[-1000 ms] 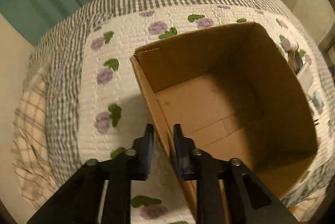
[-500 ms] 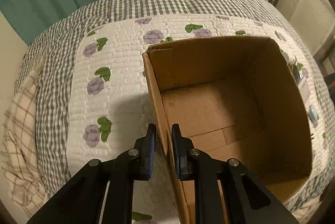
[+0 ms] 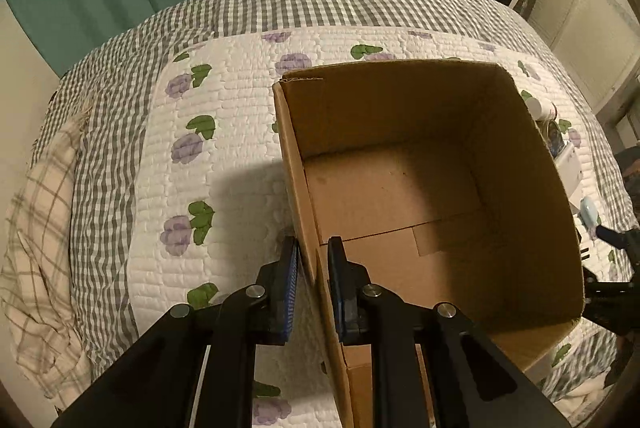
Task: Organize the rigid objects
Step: 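Grasp the white cylindrical device with the right gripper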
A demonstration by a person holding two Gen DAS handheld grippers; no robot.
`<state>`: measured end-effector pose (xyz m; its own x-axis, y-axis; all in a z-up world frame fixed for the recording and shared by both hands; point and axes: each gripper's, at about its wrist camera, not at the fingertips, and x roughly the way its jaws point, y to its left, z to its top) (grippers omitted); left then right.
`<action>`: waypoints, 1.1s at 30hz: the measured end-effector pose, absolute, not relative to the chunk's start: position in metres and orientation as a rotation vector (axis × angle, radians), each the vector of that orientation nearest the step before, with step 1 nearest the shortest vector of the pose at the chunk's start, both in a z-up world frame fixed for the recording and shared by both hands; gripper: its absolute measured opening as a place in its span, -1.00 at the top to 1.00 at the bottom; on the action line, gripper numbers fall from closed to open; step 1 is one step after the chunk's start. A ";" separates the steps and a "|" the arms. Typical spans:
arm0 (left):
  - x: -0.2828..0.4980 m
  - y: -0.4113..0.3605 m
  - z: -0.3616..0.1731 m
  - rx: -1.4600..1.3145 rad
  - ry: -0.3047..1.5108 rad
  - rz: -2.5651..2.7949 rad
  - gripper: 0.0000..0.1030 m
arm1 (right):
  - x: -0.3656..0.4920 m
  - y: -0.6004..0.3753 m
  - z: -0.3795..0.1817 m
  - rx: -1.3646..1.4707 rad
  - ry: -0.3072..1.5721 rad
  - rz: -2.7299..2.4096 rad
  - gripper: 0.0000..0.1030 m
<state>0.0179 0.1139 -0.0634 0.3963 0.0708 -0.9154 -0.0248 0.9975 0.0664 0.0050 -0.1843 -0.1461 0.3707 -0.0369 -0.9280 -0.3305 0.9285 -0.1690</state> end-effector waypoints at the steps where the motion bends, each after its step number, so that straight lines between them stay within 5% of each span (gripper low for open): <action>1: 0.018 0.114 -0.064 0.044 1.162 0.062 0.71 | 0.005 -0.184 -0.150 -0.358 1.191 0.190 -0.44; 8: 0.015 0.110 -0.059 0.047 1.150 0.060 0.71 | 0.007 -0.183 -0.174 -0.381 1.246 0.187 -0.12; 19: 0.013 0.110 -0.059 0.043 1.147 0.056 0.71 | 0.014 -0.194 -0.167 -0.296 1.238 0.229 -0.06; 33: 0.014 0.111 -0.058 0.028 1.146 0.051 0.71 | 0.013 -0.164 -0.062 -0.403 0.951 0.277 -0.04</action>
